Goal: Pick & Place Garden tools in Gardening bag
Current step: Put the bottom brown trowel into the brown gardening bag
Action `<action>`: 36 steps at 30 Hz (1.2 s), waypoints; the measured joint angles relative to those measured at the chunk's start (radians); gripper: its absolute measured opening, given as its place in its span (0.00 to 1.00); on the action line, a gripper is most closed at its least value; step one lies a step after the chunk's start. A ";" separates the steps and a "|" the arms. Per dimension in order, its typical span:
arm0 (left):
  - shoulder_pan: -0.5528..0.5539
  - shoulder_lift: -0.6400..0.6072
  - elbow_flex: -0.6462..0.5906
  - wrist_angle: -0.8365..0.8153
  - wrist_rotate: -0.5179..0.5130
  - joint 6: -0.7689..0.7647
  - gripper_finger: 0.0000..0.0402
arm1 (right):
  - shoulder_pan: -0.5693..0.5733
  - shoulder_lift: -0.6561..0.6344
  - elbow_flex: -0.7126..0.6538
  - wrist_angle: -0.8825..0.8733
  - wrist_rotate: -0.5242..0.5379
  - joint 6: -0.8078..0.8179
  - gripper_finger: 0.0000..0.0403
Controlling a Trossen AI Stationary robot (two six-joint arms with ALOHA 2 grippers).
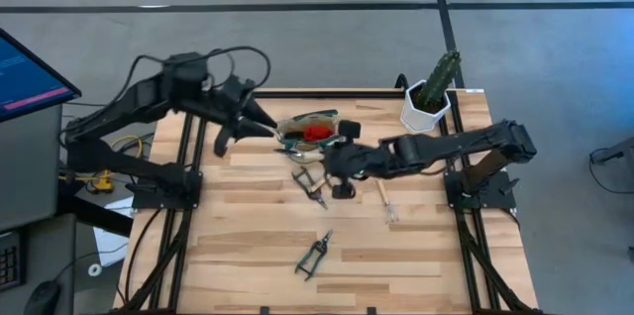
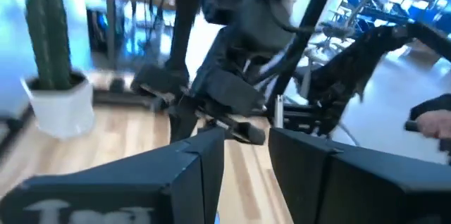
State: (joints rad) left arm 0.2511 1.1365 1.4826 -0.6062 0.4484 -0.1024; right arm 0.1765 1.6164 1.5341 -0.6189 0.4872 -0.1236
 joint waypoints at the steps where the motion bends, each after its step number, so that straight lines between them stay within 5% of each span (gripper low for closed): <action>1: -0.020 -0.021 -0.013 0.009 -0.031 0.019 0.26 | -0.005 -0.015 0.000 0.011 -0.033 0.009 0.14; 6: -0.081 -0.112 -0.124 0.058 -0.170 0.069 0.26 | -0.032 -0.090 0.000 0.055 -0.200 0.039 0.14; 14: -0.132 -0.230 -0.422 0.501 -0.187 0.072 0.26 | -0.064 -0.114 0.000 0.110 -0.370 0.069 0.14; 23: -0.140 -0.316 -0.717 0.769 -0.195 -0.055 0.26 | -0.069 -0.112 0.000 0.181 -0.487 0.095 0.14; 36: -0.140 -0.446 -0.926 0.974 -0.195 -0.195 0.26 | -0.099 -0.112 0.000 0.242 -0.544 0.099 0.14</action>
State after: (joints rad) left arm 0.1116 0.6909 0.5569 0.3674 0.2539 -0.2970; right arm 0.0776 1.5040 1.5337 -0.3773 -0.0571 -0.0246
